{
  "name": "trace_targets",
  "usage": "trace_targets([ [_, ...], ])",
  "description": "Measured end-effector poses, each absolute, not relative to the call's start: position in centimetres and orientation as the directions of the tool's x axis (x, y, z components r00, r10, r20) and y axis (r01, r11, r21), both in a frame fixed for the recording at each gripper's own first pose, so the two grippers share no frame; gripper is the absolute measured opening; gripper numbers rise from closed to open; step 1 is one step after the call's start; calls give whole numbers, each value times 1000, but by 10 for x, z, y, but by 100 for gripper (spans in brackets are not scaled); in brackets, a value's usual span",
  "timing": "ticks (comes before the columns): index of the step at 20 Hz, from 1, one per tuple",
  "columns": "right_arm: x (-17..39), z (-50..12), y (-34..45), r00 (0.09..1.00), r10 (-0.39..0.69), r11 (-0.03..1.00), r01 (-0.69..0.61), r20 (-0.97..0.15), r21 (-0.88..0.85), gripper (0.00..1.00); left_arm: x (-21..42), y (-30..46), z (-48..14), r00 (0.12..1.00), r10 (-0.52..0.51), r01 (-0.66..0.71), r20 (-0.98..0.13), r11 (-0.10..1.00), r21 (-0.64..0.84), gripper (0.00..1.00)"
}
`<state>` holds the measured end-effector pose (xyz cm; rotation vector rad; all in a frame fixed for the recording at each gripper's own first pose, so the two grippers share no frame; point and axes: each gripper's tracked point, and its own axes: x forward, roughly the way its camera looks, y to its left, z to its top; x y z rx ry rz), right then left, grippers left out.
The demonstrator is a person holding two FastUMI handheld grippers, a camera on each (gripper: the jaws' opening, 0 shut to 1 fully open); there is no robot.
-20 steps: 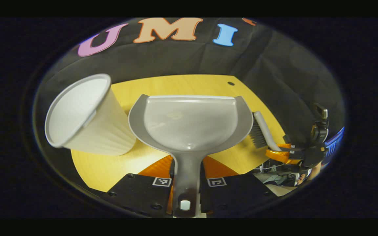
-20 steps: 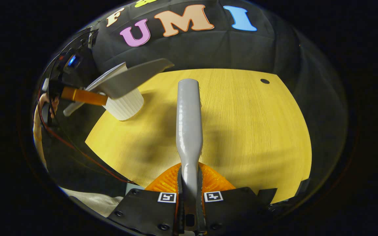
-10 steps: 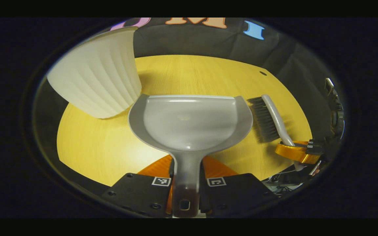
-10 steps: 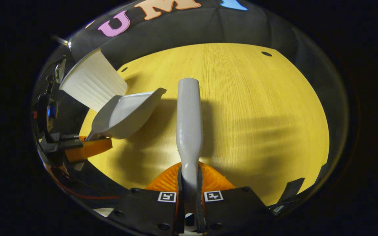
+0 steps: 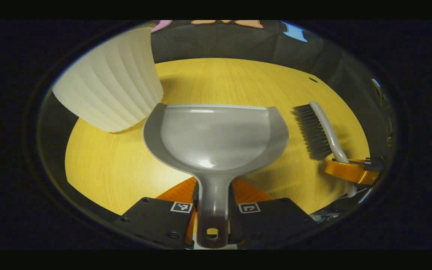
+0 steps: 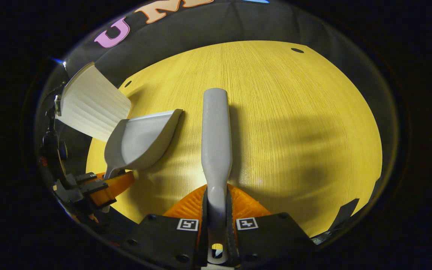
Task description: Pick up the small broom and dustpan from the desktop, sweep the trash into the dustpan with the broom, and then empty the trash into the garbage bin.
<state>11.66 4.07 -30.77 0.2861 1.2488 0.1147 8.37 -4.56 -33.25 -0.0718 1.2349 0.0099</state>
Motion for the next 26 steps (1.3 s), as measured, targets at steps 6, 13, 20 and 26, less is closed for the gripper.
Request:
trace_targets([
  [6,120,-307,37,319,311,930,93,-895,356,56,86,-48,-326,366,-20,-35,-931,999,-35,68],
  [13,117,-242,21,440,385,890,56,-811,453,99,85,-36,-262,514,53,-25,-856,999,47,98],
  [20,109,-12,15,883,415,780,-219,-221,586,98,114,-21,-34,928,43,-100,-371,986,-136,96],
  [26,74,55,6,984,139,906,-173,114,386,98,102,-6,57,969,246,-242,-10,948,-206,93],
])
